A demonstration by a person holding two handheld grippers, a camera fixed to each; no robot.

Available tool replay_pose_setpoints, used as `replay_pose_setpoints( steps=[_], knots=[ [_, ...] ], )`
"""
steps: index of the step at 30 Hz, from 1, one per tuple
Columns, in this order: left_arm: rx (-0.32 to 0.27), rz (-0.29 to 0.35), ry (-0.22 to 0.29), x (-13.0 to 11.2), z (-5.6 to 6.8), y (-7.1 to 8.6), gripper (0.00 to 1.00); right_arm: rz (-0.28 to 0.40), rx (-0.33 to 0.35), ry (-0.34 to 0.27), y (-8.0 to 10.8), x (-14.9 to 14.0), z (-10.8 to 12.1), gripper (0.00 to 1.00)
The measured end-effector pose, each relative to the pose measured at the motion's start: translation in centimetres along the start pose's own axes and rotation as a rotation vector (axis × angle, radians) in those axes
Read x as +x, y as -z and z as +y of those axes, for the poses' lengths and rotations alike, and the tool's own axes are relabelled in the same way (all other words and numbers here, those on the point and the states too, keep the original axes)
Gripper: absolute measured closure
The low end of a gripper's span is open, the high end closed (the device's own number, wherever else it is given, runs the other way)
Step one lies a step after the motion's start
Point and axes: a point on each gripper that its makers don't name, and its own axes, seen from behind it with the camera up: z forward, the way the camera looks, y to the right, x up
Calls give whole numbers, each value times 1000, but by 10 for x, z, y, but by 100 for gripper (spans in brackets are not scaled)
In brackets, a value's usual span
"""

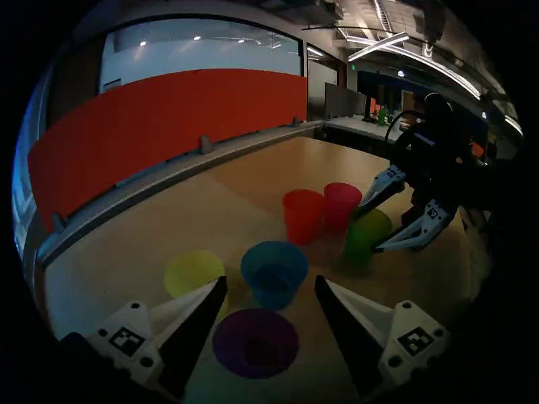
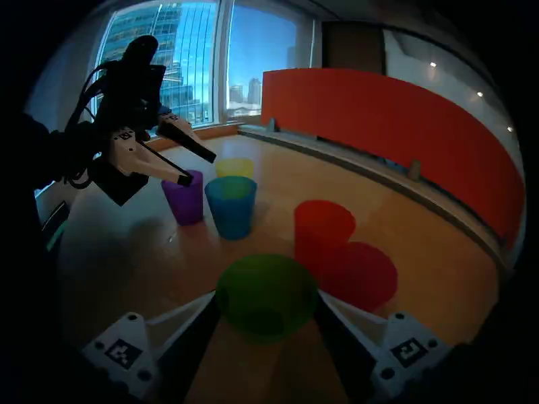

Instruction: Pour water

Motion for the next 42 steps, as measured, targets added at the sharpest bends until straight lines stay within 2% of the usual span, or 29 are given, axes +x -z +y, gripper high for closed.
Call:
replay_pose_setpoints(
  steps=[11,26,42],
  knots=[
    [0,-36,0,-6,-1,-8,3,4,30,5,2,2,-5,8],
    [-3,-85,15,-15,-4,-30,3,3,40,13,4,1,-5,8],
    [-7,-98,-12,-14,1,-51,3,3,48,9,4,-2,-4,8]
  ],
)
